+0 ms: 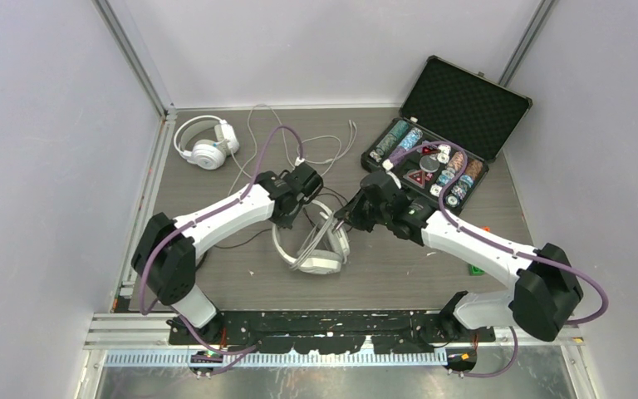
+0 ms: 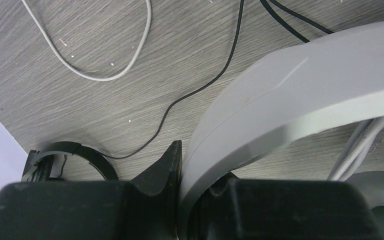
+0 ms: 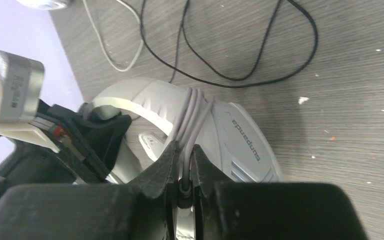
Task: Wrap the headphones
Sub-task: Wrap the headphones cable around the headphones.
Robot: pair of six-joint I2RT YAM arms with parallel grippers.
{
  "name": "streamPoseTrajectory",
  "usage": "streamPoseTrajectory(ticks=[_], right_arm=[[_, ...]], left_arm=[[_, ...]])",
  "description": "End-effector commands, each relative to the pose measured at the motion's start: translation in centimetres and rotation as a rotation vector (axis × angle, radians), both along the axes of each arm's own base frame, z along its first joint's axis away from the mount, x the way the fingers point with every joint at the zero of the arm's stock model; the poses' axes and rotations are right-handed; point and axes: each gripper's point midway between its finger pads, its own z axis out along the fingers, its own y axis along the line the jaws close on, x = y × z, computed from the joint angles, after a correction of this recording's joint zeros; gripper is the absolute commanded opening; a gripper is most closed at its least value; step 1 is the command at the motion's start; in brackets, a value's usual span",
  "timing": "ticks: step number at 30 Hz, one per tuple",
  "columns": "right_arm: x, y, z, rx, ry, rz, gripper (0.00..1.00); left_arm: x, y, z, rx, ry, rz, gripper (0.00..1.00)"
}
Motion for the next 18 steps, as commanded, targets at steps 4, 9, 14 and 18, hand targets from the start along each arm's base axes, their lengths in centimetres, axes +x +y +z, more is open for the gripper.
streamPoseTrajectory(ticks=[4,9,14,18], right_arm=[[-0.4,1.0,0.5,-0.021,0.002,0.067,0.07],[-0.9,2.3,0.7,0.031,0.036,0.108,0.0],[-1.4,3.1,1.2,0.092,0.057,0.119,0.01],[-1.7,4.7,1.6,0.194,0.087,0.146,0.0]], left_arm=[[1.6,-2.3,-0.4,-0.105,-0.058,0.089,0.0],[1.7,-2.4,-1.0,-0.104,-0.056,0.105,0.0],[1.7,-2.4,-1.4,-0.12,-0.065,0.129,0.0],[1.7,-2.8,-1.6,-0.151,-0.08,0.129,0.0]])
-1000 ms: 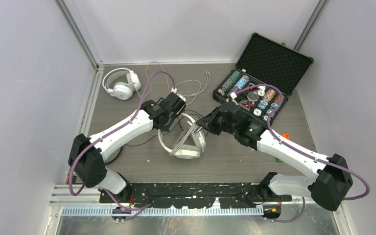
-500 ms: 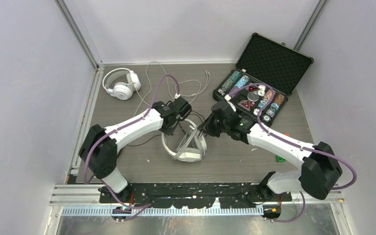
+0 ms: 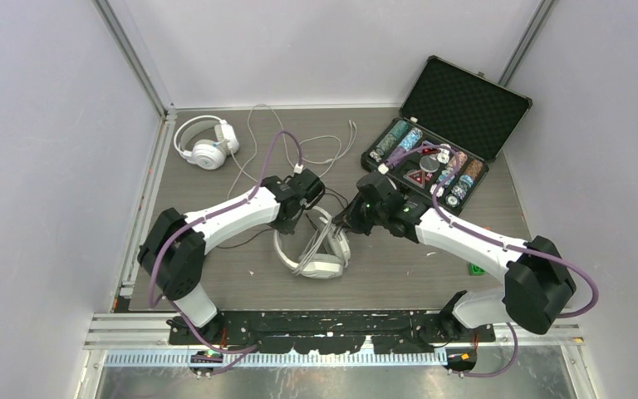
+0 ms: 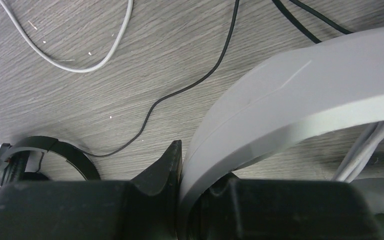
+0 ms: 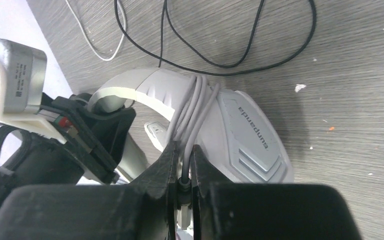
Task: Wrap the headphones
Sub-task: Wrap the headphones cable around the headphones.
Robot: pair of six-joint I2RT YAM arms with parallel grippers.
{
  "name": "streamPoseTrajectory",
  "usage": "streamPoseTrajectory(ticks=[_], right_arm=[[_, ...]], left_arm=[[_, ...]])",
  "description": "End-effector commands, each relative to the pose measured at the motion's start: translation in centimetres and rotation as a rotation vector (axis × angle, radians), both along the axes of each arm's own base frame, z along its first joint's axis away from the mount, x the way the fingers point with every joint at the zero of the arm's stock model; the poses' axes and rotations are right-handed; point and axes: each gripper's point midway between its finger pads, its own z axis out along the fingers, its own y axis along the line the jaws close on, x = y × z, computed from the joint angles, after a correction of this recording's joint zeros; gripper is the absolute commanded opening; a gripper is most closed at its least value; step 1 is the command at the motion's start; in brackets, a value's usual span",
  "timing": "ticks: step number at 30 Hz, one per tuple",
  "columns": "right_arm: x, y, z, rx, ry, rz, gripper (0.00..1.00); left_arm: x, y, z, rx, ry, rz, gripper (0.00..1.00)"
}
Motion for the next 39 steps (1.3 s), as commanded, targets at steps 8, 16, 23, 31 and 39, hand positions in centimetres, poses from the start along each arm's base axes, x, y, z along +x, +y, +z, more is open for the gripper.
streamPoseTrajectory(ticks=[8,16,23,31,39], right_arm=[[-1.1,5.4,3.1,0.282,0.047,0.108,0.0],[-2.3,2.9,0.9,0.132,0.061,0.118,0.18],[-2.8,2.1,0.6,0.096,0.058,0.124,0.21],[-3.1,2.5,0.5,0.102,0.055,0.128,0.1],[-3.3,2.1,1.7,0.118,0.033,0.123,0.2]], left_arm=[[3.0,-2.9,0.8,-0.192,-0.191,0.067,0.0],[2.8,-3.6,0.7,-0.228,-0.175,0.081,0.0],[2.6,-5.1,1.0,-0.34,-0.173,0.118,0.0],[2.7,-6.2,1.7,-0.447,-0.201,0.156,0.0],[2.9,-7.0,3.1,-0.559,-0.262,0.156,0.0]])
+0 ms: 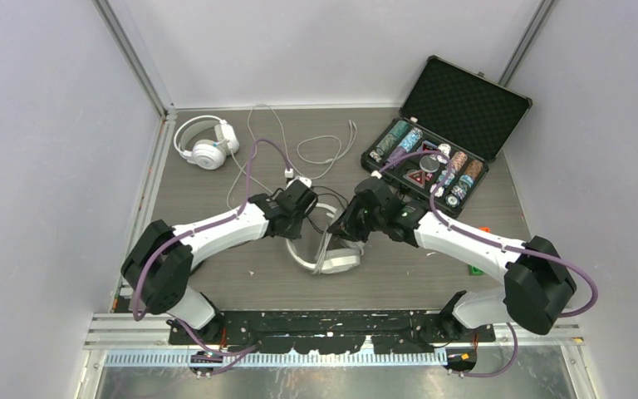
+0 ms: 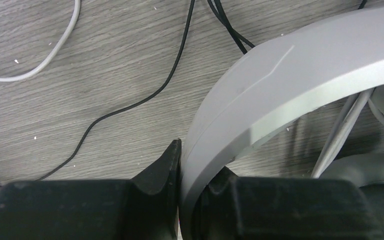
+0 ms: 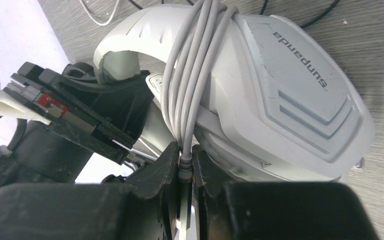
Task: Wrap the headphones
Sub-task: Wrap the headphones cable around the headphones, then place the headphones at the center of the board.
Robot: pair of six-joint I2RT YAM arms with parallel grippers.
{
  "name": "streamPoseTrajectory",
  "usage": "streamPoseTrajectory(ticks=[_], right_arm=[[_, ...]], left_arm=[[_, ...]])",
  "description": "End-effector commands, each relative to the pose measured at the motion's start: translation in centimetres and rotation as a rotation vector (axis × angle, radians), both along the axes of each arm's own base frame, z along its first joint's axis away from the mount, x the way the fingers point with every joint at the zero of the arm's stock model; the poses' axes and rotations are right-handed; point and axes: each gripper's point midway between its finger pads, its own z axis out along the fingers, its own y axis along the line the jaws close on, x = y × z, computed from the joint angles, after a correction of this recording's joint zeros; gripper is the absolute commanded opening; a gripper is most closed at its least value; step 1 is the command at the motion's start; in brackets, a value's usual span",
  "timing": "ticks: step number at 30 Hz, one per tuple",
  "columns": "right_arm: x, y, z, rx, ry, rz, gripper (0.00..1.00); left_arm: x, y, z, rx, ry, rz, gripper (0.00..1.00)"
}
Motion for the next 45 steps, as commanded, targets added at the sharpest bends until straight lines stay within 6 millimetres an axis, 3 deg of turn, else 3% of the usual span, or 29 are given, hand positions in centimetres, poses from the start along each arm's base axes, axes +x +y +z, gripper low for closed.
streamPoseTrajectory(ticks=[1,15,23,28,31,38,42,45], right_arm=[[-1.1,0.6,2.9,0.062,-0.042,0.034,0.21],[-2.5,-1.3,7.1,0.04,-0.155,0.115,0.37],[-4.1,-3.3,9.6,0.015,-0.196,0.149,0.39],[-2.2,-4.3,13.4,0.015,-0.34,0.07,0.35],[0.0,-4.9,14.3,-0.037,-0.426,0.0,0.31],[3.0,-3.5,13.8,-0.105,-0.495,0.005,0.26],[4.0,-2.9,11.5,-0.134,-0.501,0.01,0.19],[3.6,-2.5,9.4,-0.123,-0.454,0.021,0.16]], left_arm=[[3.1,-3.9,5.2,-0.277,-0.188,0.058,0.0],[4.1,-3.5,8.5,-0.325,-0.295,0.088,0.0],[4.3,-3.7,8.9,-0.329,-0.305,0.084,0.0],[4.2,-4.1,8.6,-0.341,-0.294,0.069,0.0],[4.1,-4.3,8.5,-0.352,-0.284,0.062,0.0],[3.9,-4.6,8.3,-0.366,-0.271,0.055,0.0],[3.8,-4.9,8.2,-0.381,-0.262,0.051,0.0],[3.6,-5.0,8.3,-0.391,-0.258,0.051,0.0]])
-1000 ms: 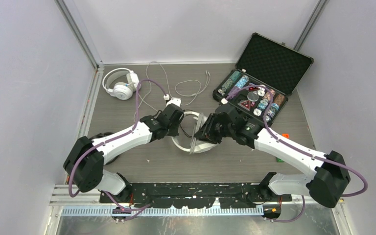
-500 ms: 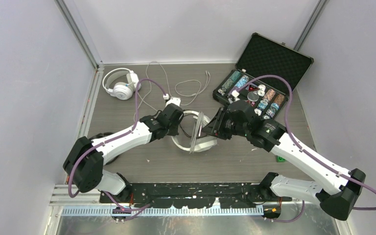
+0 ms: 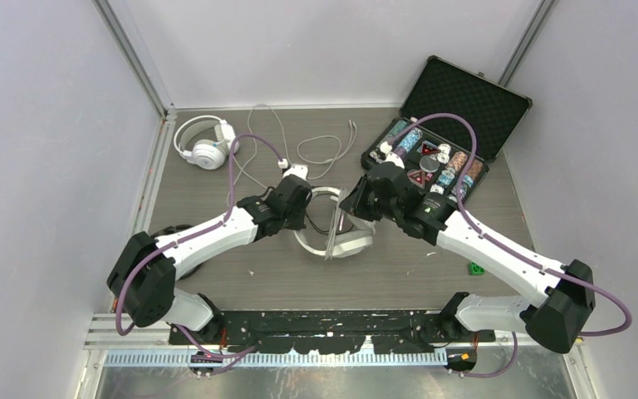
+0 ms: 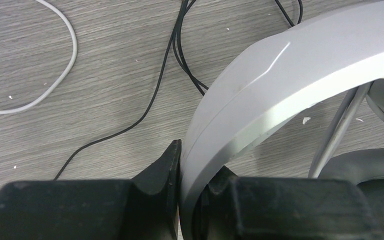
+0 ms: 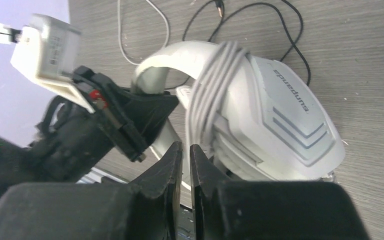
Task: Wrap the headphones
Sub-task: Place the headphones at the center of the board.
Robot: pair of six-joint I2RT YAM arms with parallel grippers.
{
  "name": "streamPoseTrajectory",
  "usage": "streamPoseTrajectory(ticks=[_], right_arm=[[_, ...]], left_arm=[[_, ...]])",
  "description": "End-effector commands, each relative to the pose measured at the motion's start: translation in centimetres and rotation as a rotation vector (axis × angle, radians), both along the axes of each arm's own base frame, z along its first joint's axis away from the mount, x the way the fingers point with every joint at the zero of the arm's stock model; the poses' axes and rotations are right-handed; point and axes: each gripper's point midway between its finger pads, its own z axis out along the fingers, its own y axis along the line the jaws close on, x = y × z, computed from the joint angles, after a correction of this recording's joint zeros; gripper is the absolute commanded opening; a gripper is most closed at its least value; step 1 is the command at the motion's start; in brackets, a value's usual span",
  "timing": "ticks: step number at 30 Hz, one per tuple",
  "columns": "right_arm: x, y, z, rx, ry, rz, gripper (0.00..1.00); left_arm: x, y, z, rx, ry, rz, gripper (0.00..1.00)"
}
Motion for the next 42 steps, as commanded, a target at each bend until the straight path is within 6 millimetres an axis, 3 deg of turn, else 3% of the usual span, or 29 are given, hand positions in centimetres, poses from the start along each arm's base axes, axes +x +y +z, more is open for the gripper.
streamPoseTrajectory(ticks=[1,4,12,16,22,26,30,36,42], right_arm=[[0.6,0.6,-0.9,0.025,-0.02,-0.009,0.15],[-0.2,0.3,-3.0,0.029,0.038,-0.023,0.12],[-1.4,-1.1,-6.1,0.018,0.098,-0.068,0.1],[-1.0,-1.5,-5.7,0.02,0.061,-0.088,0.1],[-0.6,-2.0,-1.3,0.049,-0.033,-0.086,0.13],[-1.4,-2.5,2.6,0.106,-0.08,-0.075,0.19],[-2.3,-3.6,5.3,0.16,-0.117,-0.085,0.25],[-4.3,-6.2,11.5,0.303,-0.242,-0.111,0.29],[-6.0,-10.9,15.1,0.377,-0.361,-0.218,0.53]], left_arm=[[1.7,-2.7,4.5,-0.192,-0.1,0.018,0.0],[1.7,-2.8,4.7,-0.2,-0.103,0.016,0.0],[1.7,-3.7,5.0,-0.234,-0.081,0.004,0.0],[1.5,-4.6,4.8,-0.265,-0.056,-0.011,0.0],[1.1,-6.0,3.9,-0.288,-0.003,-0.051,0.0],[1.2,-6.9,3.3,-0.295,0.021,-0.07,0.0],[1.3,-8.4,2.9,-0.299,0.033,-0.093,0.0],[1.7,-12.5,2.7,-0.32,0.055,-0.14,0.0],[1.5,-18.5,0.9,-0.354,0.101,-0.191,0.0]])
